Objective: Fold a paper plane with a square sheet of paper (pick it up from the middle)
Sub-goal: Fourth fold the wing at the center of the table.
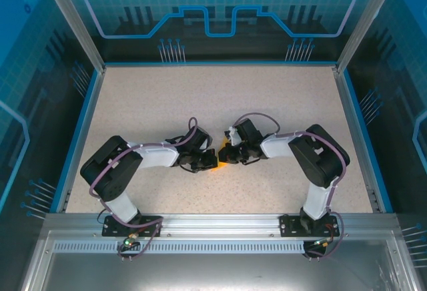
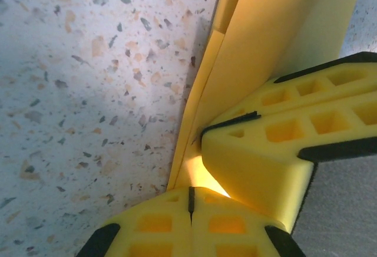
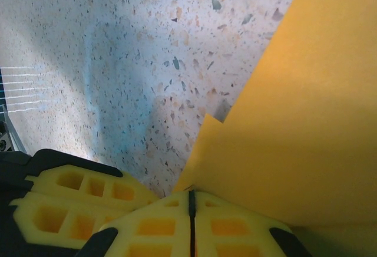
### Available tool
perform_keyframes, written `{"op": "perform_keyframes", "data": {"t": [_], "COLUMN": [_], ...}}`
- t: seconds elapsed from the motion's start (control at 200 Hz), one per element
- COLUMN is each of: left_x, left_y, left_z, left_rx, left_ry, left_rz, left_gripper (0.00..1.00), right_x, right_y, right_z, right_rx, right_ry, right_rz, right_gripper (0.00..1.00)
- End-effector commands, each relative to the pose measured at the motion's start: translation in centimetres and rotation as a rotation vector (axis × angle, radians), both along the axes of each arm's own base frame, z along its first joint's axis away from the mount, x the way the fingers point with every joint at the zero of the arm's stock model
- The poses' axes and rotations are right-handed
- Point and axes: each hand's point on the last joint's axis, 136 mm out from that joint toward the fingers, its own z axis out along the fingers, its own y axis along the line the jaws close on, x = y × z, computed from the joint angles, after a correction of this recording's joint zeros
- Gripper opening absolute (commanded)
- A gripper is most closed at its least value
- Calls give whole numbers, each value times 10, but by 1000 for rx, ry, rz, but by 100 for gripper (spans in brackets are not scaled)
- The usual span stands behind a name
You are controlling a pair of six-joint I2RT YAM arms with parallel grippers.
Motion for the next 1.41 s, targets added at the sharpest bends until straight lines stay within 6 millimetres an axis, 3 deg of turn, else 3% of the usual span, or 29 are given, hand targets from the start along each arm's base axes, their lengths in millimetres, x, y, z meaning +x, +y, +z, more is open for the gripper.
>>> {"op": "perform_keyframes", "data": {"t": [0.0,0.115,0.32,0.355,0.54,0.73,0.93,1.06,1.145,1.25,1.4], "left_x": [-23,-33,-46,-46,-42,-42,-39,-32,-24,-10,11], "left_y": [34,41,53,53,52,50,45,34,24,9,-5], "left_z": [-35,-41,-45,-44,-39,-38,-35,-25,-11,15,59], "left_rx": [155,176,212,215,220,218,200,160,123,59,0], "left_ry": [104,146,183,181,165,168,158,132,100,42,-62], "left_rz": [38,46,55,54,43,26,14,-9,-27,-49,-49], "left_gripper": [0,0,0,0,0,0,0,0,0,0,20], "right_x": [-1,23,60,75,93,121,147,139,121,92,49], "right_y": [-32,-59,-90,-91,-103,-131,-153,-145,-137,-124,-104], "right_z": [-39,-42,-33,-24,-21,-18,9,43,59,66,56], "right_rx": [-126,-131,-134,-117,-117,-135,-140,-118,-100,-53,14], "right_ry": [76,76,50,26,20,20,-24,-78,-101,-95,-36], "right_rz": [-47,-135,-228,-240,-263,-336,-388,-368,-364,-369,-383], "right_gripper": [7,8,8,8,8,8,8,12,24,44,54]}}
